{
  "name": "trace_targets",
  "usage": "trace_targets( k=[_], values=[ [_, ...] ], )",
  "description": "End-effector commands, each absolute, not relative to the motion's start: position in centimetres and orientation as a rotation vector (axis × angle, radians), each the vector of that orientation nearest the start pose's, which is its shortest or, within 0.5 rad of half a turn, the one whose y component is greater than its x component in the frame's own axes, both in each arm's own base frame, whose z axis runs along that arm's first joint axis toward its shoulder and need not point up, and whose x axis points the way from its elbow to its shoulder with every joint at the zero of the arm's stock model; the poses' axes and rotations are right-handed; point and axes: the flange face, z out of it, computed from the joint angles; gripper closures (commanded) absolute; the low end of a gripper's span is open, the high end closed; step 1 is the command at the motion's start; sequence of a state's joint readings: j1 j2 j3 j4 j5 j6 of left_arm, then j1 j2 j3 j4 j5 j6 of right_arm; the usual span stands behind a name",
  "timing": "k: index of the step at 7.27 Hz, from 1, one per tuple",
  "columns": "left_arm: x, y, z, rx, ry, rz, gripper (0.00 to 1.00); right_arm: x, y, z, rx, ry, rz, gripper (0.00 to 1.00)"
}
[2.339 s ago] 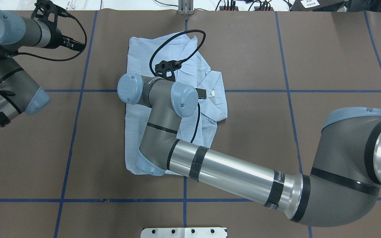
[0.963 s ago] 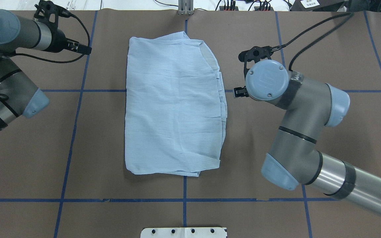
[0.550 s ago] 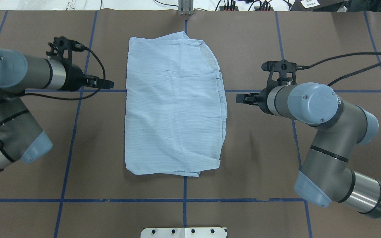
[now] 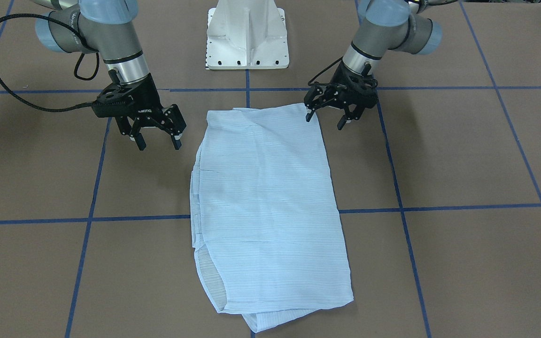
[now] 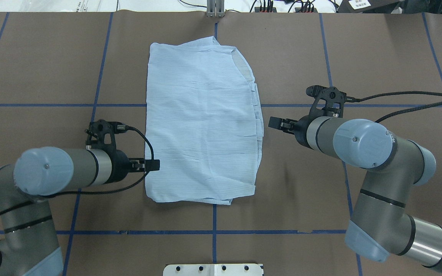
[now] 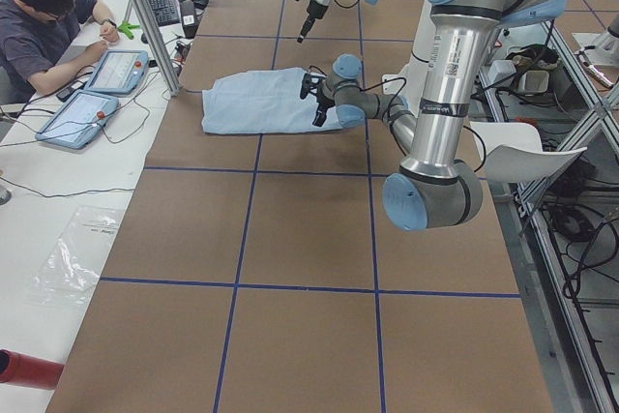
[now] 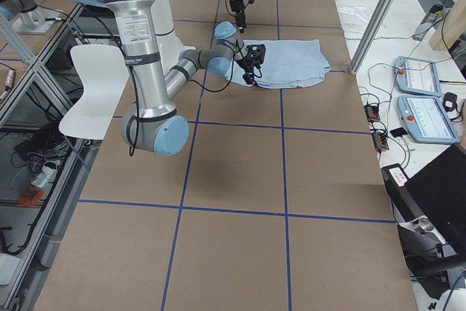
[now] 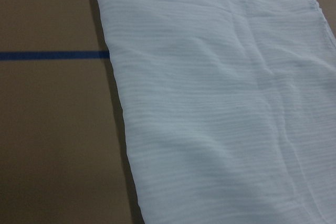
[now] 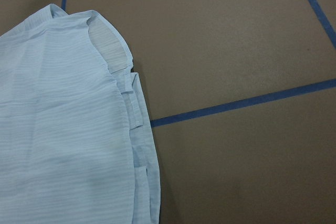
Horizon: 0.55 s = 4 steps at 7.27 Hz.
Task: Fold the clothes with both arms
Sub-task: 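Lower both grippers to the shirt's side edges nearest the robot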
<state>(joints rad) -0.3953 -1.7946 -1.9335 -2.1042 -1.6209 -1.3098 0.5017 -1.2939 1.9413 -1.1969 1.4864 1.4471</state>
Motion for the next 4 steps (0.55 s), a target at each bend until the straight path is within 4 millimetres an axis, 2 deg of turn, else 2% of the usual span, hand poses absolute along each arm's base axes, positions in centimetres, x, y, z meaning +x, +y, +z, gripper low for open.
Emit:
trace_targets(
  k=[1, 2, 3, 4],
  values=[
    [49.5, -28.6, 31.5, 0.249, 1.051, -0.171, 0.03, -43.2, -39.1, 30.1, 0.389, -0.957, 0.381, 0.0],
    [49.7, -28.4, 31.6, 0.22, 1.056, -0.222, 0.18, -43.3, -39.1, 30.1, 0.388, -0.957, 0.38, 0.0],
    [50.1, -28.5, 32.5, 0.2, 1.043, -0.255, 0.28, -43.4, -39.0, 30.1, 0.391, -0.954, 0.38, 0.0],
    [50.8, -28.6, 33.1, 0.191, 1.033, -0.267, 0.28, -43.6, -38.8, 30.1, 0.391, -0.955, 0.376, 0.0]
  ],
)
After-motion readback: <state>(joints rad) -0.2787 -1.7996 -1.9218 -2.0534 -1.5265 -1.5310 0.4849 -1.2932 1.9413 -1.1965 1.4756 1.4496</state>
